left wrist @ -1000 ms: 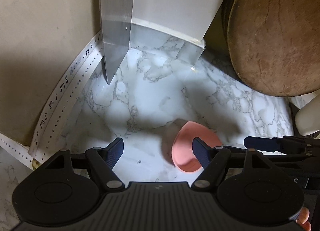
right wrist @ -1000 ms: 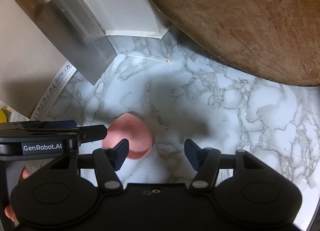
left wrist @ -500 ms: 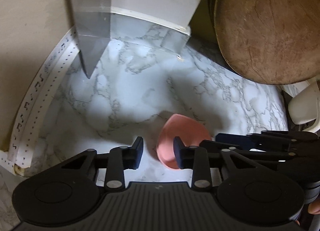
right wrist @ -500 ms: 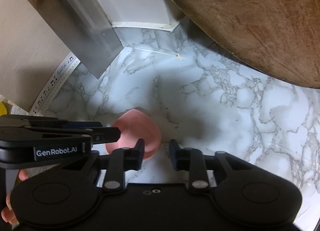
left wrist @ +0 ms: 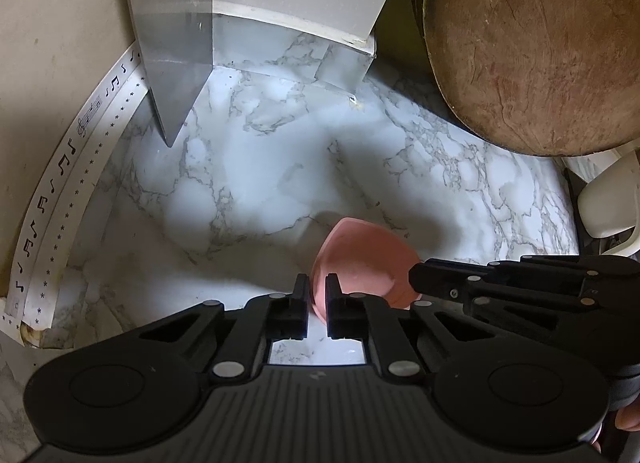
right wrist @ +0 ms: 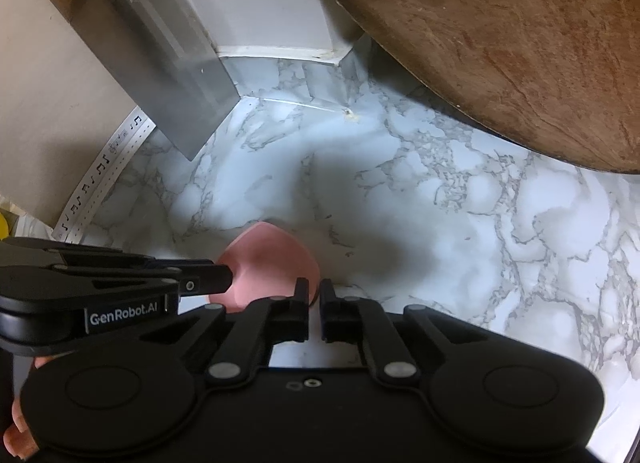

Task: Organize plates and bowls
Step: 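Lift the heart-shaped dish with both tools and carry it over the cream bowl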

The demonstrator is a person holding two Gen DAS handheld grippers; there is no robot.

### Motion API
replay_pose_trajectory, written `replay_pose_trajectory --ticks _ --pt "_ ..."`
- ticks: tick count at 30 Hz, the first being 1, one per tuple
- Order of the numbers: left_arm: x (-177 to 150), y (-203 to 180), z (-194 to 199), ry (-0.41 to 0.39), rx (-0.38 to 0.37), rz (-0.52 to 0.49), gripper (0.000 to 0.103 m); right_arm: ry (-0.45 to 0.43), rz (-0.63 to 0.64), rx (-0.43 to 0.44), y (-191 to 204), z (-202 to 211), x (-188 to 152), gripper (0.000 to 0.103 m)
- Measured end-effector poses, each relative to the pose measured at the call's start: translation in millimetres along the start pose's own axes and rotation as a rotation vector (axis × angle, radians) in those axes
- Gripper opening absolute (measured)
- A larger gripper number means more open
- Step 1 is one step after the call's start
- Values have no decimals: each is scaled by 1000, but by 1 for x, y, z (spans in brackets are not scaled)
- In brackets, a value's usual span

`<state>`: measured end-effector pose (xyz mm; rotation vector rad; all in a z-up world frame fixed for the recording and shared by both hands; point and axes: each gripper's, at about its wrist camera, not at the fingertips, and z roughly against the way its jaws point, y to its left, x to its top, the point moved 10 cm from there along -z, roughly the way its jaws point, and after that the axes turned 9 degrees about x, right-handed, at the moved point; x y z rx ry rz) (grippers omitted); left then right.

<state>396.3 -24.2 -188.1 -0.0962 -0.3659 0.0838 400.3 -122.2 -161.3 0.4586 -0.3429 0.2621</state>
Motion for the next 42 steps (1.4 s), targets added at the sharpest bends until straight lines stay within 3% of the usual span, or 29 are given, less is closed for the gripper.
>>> replay_pose_trajectory --ticks 9,20,42 --pt "-4 3 19 -29 1 -18 7 -37 -7 -10 15 25 -3 4" --pt "-10 -9 78 -115 -1 -59 7 -101 3 -6 44 74 -10 4" --pt "-70 9 162 -193 27 -87 7 -120 81 9 115 122 -68 4"
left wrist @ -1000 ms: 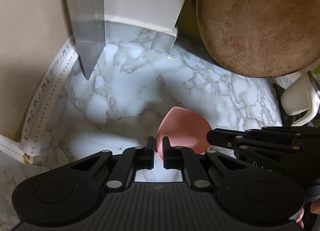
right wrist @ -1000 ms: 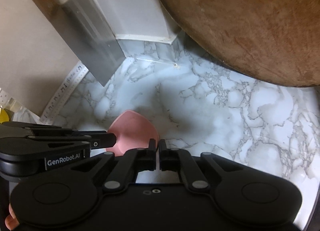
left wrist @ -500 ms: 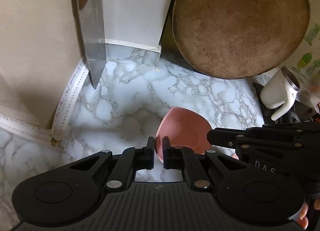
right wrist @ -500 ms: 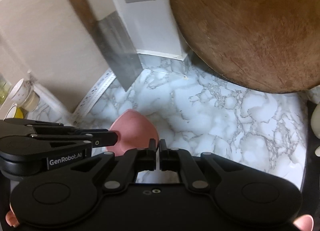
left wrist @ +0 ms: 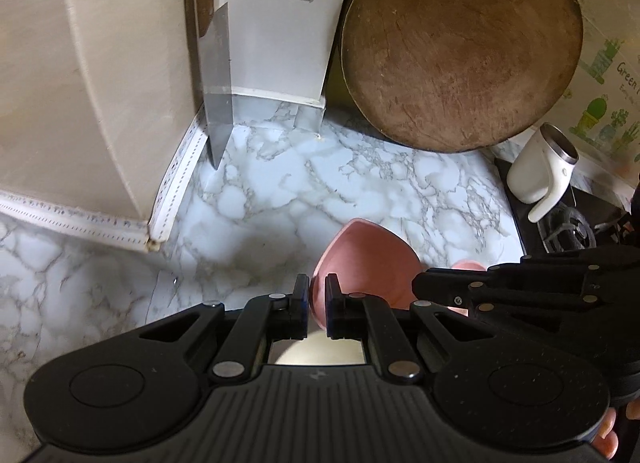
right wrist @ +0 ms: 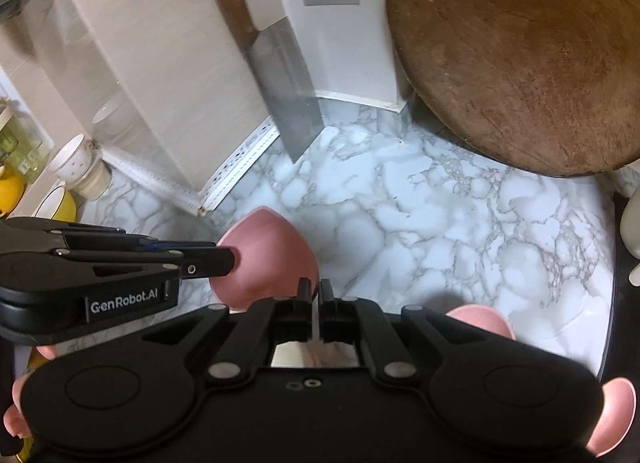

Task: Organize plates and bowls
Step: 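Lift the heart-shaped dish with both tools and carry it over the cream bowl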

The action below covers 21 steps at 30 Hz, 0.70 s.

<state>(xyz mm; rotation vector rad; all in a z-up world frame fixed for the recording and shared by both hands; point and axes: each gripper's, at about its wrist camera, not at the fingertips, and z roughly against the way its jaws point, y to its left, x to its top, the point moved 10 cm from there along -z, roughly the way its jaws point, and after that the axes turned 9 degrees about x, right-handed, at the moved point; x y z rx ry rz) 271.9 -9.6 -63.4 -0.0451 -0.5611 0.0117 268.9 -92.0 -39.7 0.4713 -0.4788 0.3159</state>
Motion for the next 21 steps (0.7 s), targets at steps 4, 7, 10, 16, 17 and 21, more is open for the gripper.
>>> replay_pose_trajectory --ticks 4,7,10,16,17,21 --pt "-12 4 5 8 5 4 7 6 -2 8 8 2 -10 4" --pt "-22 6 8 11 6 1 7 16 2 11 13 3 -18 4" --pt "-32 8 10 21 2 -1 7 29 -1 15 16 3 -27 4" --pt "-49 11 9 43 6 -1 7 56 -7 18 20 -1 -43 4" --pt "-52 11 8 47 7 -3 7 60 -8 21 21 -1 -46 4" --pt "-60 11 8 57 0 -12 7 81 -6 32 22 -1 -55 4"
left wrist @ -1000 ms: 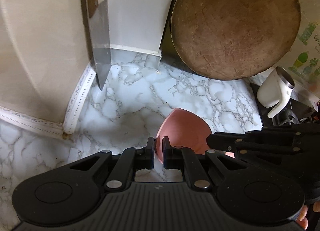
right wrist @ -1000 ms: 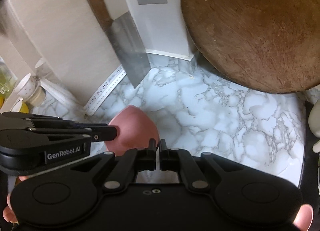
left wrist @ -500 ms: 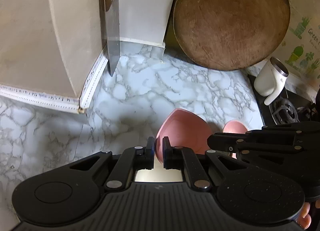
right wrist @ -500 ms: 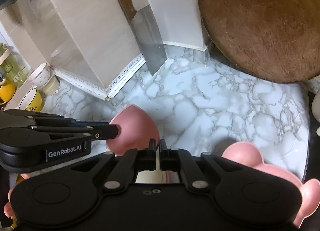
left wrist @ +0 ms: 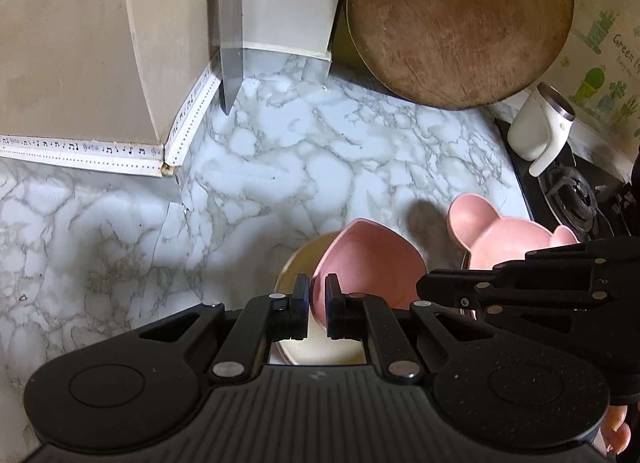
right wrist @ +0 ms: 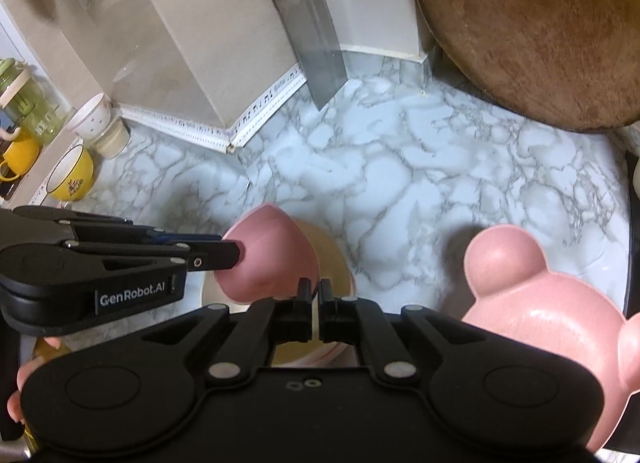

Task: Organize plates and bowls
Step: 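Lift the heart-shaped dish with both tools and carry it over the cream bowl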

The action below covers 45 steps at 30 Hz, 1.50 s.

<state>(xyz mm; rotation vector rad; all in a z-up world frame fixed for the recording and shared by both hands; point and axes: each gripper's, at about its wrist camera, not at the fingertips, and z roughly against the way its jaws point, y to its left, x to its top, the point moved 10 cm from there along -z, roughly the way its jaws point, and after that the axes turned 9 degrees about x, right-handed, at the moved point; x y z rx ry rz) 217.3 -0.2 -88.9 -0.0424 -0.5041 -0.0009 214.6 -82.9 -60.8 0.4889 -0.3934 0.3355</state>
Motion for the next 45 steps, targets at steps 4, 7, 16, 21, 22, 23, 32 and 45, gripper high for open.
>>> replay_pose_trajectory --ticks 4,7,16,21,22,23,32,45 --pt "-8 -1 -5 19 6 -21 7 22 15 -4 2 -4 -6 4" --pt "-13 -1 -11 39 10 -30 7 37 30 -3 4 -7 -8 4" --pt "-21 -1 -23 69 35 -72 7 82 73 -21 5 -19 -12 4" --pt "-22 -2 -29 76 49 -102 7 88 85 -27 4 -23 -12 4" --pt "-21 -2 -30 77 54 -107 7 91 87 -28 4 -24 -12 4" --pt "-21 -2 -31 75 59 -114 7 91 90 -31 4 -24 -12 4" --pt "-16 -3 -35 65 79 -143 7 107 108 -30 7 -30 -11 15" --pt "-15 -1 -31 55 66 -129 7 106 119 -37 11 -25 -8 23"
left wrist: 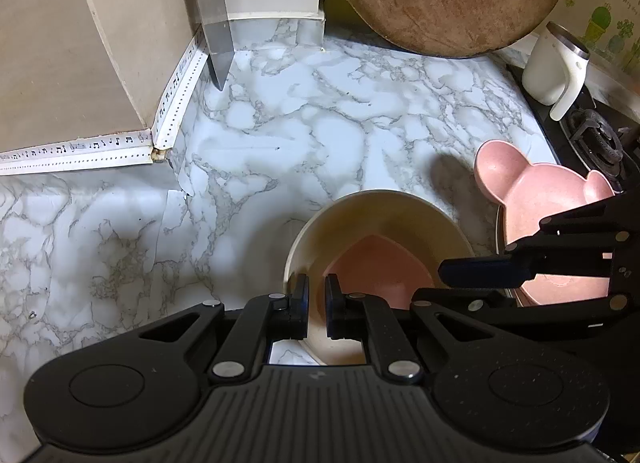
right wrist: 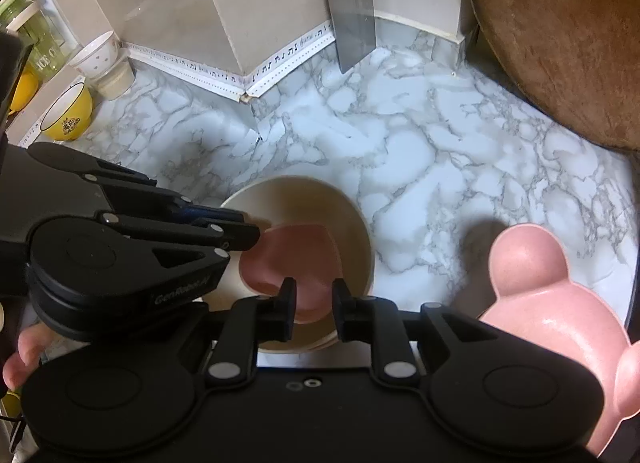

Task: Organize plates and bowls
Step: 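Lift the heart-shaped dish with both tools and carry it over the cream bowl, then lower the heart-shaped dish into the cream bowl and open both tools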

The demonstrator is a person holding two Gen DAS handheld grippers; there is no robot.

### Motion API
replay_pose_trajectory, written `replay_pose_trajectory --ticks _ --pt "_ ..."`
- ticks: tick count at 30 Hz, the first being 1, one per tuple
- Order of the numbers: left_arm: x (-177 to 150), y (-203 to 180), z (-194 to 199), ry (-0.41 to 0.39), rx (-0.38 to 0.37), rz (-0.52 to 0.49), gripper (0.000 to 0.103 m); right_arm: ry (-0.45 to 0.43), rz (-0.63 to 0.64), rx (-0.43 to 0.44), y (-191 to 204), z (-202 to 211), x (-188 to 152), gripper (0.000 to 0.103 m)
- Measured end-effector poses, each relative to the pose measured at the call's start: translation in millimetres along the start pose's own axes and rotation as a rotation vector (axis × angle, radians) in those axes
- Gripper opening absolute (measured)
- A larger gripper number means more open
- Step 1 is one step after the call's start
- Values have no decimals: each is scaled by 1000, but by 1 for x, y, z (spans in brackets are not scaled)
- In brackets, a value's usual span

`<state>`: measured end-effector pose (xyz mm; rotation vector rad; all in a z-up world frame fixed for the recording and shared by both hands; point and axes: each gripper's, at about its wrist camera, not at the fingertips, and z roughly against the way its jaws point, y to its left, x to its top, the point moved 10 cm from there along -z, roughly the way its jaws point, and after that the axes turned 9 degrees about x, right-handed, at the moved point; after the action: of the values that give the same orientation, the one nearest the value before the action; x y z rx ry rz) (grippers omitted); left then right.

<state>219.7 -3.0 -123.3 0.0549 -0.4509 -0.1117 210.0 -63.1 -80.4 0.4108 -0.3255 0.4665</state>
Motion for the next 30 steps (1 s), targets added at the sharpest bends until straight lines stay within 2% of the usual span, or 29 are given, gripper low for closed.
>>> replay_pose_trajectory --ticks 11,26,29,30 --pt "1 3 25 -57 -22 18 7 -73 15 11 3 24 4 39" --pt "-3 13 61 -178 -37 59 9 -176 2 -10 4 57 2 66" --pt "-5 16 69 -202 -49 72 17 -198 -7 -10 2 63 0 72" --pt "-6 17 71 -209 -52 77 24 -203 -9 -12 1 65 -1 74"
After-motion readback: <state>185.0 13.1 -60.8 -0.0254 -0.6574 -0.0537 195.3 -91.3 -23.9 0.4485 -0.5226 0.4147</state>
